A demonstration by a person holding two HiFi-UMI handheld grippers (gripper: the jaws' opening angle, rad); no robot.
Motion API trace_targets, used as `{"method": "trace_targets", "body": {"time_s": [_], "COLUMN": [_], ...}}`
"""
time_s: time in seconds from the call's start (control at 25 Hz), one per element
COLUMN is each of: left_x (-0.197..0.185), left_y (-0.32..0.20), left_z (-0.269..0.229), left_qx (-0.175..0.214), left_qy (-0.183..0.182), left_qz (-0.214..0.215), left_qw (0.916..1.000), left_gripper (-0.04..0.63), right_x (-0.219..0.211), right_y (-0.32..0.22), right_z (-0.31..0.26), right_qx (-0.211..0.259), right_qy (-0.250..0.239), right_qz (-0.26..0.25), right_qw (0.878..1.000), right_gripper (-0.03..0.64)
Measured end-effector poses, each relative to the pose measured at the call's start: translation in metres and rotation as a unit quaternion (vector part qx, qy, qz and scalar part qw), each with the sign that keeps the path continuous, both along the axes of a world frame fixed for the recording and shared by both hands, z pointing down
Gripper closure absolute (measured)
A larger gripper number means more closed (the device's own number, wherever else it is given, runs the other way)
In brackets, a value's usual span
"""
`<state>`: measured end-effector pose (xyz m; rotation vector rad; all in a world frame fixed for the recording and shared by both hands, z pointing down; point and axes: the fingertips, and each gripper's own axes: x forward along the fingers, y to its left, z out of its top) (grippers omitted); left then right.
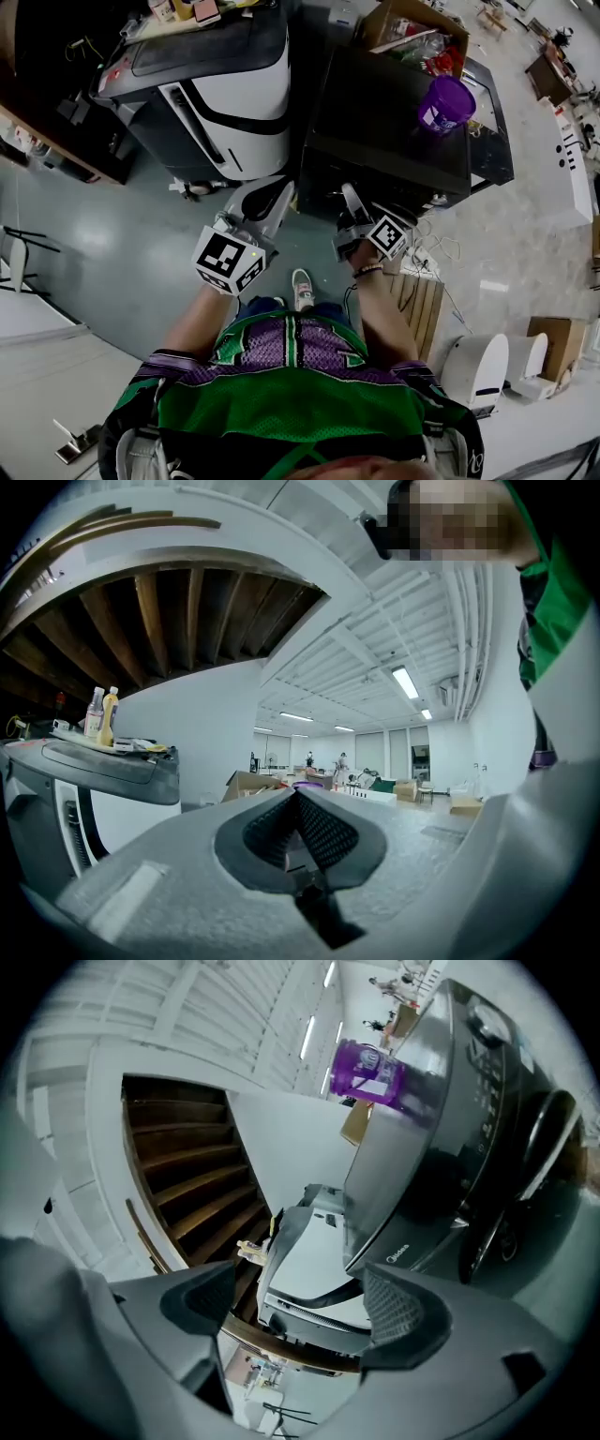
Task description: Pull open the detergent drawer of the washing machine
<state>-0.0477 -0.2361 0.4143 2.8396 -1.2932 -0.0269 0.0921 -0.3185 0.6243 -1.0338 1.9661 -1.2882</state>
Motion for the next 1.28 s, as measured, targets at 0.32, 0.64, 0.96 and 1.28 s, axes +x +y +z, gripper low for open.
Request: {"method": "trace_targets", "body": {"time_s": [0.32, 0.64, 0.96, 1.28], "left_x": [0.014, 0.023, 0.013, 0.002], "left_y": [-0.023, -0.044, -0.061, -0.072], "left_z": [0.007, 0.017, 0.028, 0.036], "left_qx": [-0.01, -0.02, -0.035, -0.046], "left_qy": [-0.014, -0.034, -0.053, -0.066], "left_qz": [-0.016, -0.023, -0.034, -0.041], "left_qw": [0.9997, 0.999, 0.9974, 0.9959], "left_gripper": [0.578, 0.578, 0.578, 0.578], "right_x": [0.004, 0.0, -0.007, -0.01], "right_y": [-0.042, -0.078, -0.108, -0.13], "right_z": [0.062, 0.11, 0.148, 0.151], "right_qx": [-0.046, -0.081, -0.106, -0.091], "right_qy": [-0.049, -0.075, -0.087, -0.106], "right_qz": [-0.003, -0.005, 0.007, 0.012], "right_qw": [0.998, 0.994, 0.991, 0.99], "right_gripper": [0.195, 0.186, 0.167, 0.135]}}
